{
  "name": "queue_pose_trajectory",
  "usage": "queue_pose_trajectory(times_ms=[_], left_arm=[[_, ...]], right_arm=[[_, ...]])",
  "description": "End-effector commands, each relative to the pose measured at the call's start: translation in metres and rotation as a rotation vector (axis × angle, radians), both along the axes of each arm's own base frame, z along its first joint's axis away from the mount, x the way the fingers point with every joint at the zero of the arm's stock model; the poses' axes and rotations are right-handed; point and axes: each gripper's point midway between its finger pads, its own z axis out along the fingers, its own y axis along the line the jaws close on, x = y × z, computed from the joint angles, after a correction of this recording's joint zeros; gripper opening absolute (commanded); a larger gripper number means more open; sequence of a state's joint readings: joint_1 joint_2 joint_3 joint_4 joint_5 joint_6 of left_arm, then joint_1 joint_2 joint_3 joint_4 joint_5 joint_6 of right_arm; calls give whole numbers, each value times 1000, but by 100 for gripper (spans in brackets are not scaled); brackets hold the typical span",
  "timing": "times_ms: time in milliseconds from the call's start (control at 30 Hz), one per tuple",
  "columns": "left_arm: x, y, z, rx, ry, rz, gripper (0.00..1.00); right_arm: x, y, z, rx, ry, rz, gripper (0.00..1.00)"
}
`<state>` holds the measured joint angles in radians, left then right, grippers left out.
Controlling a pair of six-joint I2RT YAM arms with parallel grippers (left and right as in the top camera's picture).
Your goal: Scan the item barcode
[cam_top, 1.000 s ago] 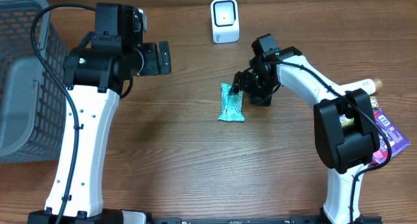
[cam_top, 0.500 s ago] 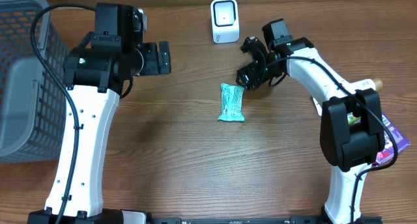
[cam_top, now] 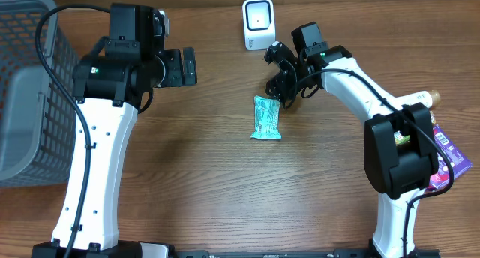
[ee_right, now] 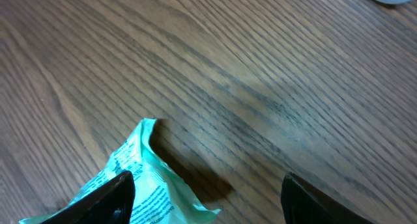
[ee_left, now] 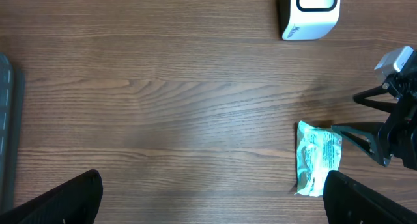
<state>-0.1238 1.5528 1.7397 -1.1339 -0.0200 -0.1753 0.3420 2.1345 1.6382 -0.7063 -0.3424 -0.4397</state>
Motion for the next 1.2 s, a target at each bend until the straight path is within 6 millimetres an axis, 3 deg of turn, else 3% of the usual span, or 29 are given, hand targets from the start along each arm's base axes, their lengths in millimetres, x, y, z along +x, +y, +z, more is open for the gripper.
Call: queue_pose_trajectory(times_ms=[0,167,467,600,733,900,1033,1167], left_arm=[[2,0,-5,20,12,-15,100],[2,0,-5,20,12,-15,100],[2,0,-5,20,12,-15,99],[2,0,-5,20,12,-15,100],[2,0,-5,19,12,-16,100],[2,0,-5,20,12,-15,100],[2,0,-5,19,12,-16,100],[2,0,-5,19,12,-16,100]], right_arm=[[2,9,14,40,-32,43,72],[-4,15,-8,25,10,63,68],[-12,12,-31,2,70,61,62],[-16,5,-49,-37,108,45,54],[-12,-6,-55,-88,132,-62,33],[-14,-16,-60,-122,184,-182,24],[-21,-35,-63,-183,265,-378,4],[-31,-68,-67,-268,360,-714,5]])
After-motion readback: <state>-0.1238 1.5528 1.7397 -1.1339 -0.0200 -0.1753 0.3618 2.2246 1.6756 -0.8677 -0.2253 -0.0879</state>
